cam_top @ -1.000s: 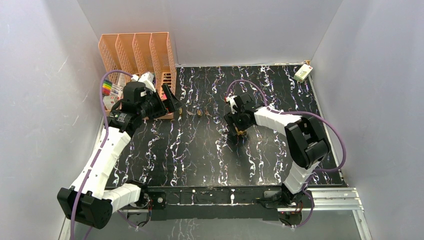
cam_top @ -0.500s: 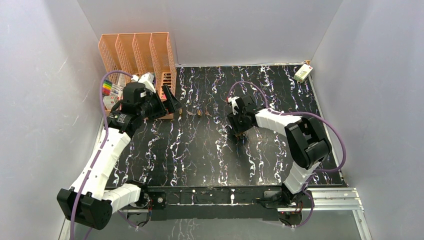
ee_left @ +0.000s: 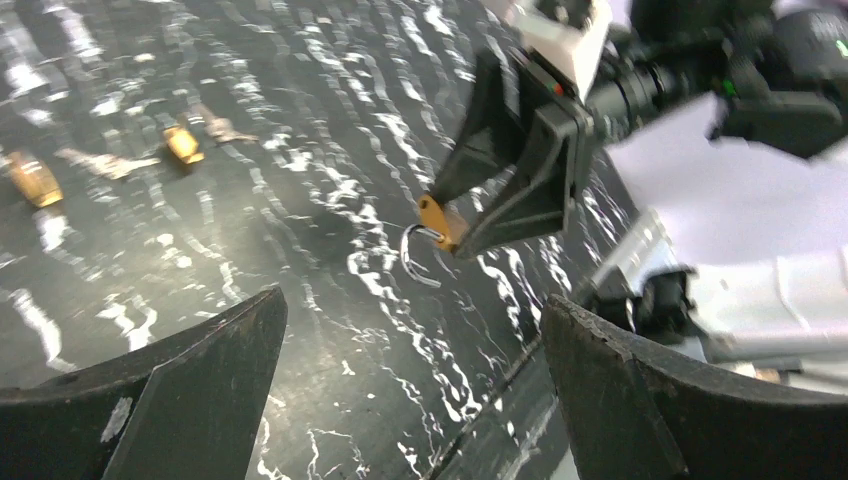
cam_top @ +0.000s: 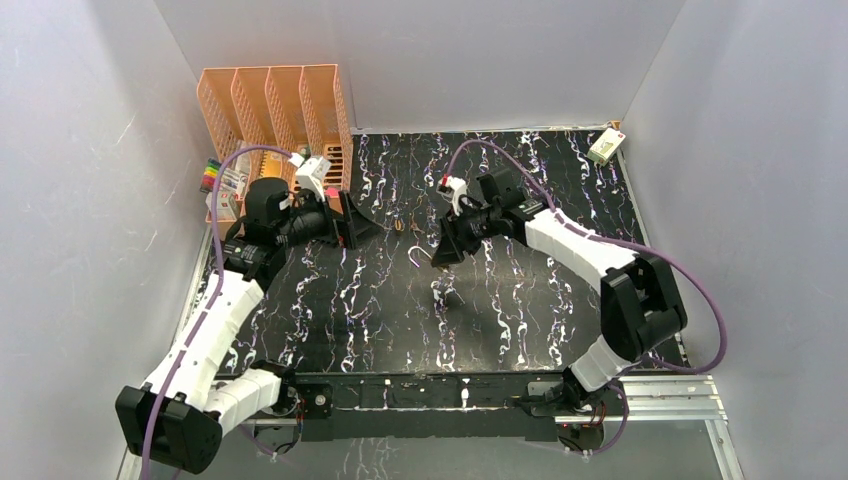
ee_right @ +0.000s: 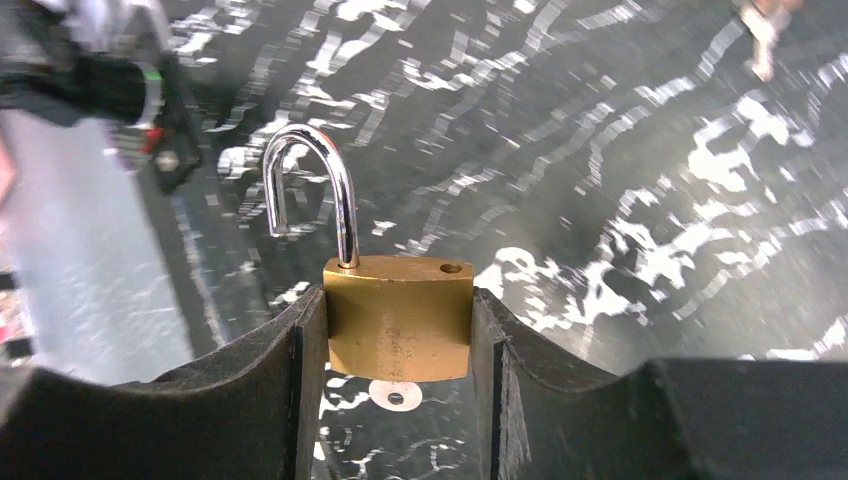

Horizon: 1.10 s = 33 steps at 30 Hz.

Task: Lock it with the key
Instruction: Pick up the lock from the center of the board.

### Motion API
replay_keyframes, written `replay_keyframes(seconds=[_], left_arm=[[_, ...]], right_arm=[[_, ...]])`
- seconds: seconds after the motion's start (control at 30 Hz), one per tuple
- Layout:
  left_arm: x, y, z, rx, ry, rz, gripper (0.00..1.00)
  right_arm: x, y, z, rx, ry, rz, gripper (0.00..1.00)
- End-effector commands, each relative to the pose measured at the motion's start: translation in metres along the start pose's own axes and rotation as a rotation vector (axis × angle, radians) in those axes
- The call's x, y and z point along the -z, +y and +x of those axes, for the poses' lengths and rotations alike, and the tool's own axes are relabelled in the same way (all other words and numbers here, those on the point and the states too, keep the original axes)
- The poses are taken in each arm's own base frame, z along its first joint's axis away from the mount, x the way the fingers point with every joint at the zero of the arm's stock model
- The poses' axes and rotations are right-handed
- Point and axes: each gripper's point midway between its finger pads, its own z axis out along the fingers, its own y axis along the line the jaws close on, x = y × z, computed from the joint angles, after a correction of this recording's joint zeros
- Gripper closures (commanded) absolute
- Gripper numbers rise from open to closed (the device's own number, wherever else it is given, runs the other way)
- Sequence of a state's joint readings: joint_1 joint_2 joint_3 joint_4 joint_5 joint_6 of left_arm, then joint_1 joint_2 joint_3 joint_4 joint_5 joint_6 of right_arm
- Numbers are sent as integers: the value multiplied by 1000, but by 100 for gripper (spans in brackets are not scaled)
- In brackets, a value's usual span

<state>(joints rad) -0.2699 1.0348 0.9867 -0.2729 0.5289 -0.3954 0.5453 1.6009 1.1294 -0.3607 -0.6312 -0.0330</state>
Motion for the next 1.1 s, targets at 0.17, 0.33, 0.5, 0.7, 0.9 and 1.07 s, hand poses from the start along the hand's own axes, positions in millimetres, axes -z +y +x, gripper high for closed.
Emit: replay_keyframes(seconds=[0.17,0.33,0.5,0.7,0.9,1.07], left_arm=[[5,-63,16,-86,81,472,8],[-12,-57,32,7,175,517,20],[-20,-55,42,54,215,518,27],[-30,-60,53,53,249,525,31],[-41,-68,63,43,286,535,39],[-50,-61,66,61,293,500,52]], right_arm=[[49,96,-44,138,-128,-363,82],[53,102,-45,156,-143,-392,80],[53,103,-45,160,-146,-392,80],[52,102,-44,166,-146,-388,79],[51,100,-41,169,-143,-385,79],[53,101,-42,177,-149,-379,78]])
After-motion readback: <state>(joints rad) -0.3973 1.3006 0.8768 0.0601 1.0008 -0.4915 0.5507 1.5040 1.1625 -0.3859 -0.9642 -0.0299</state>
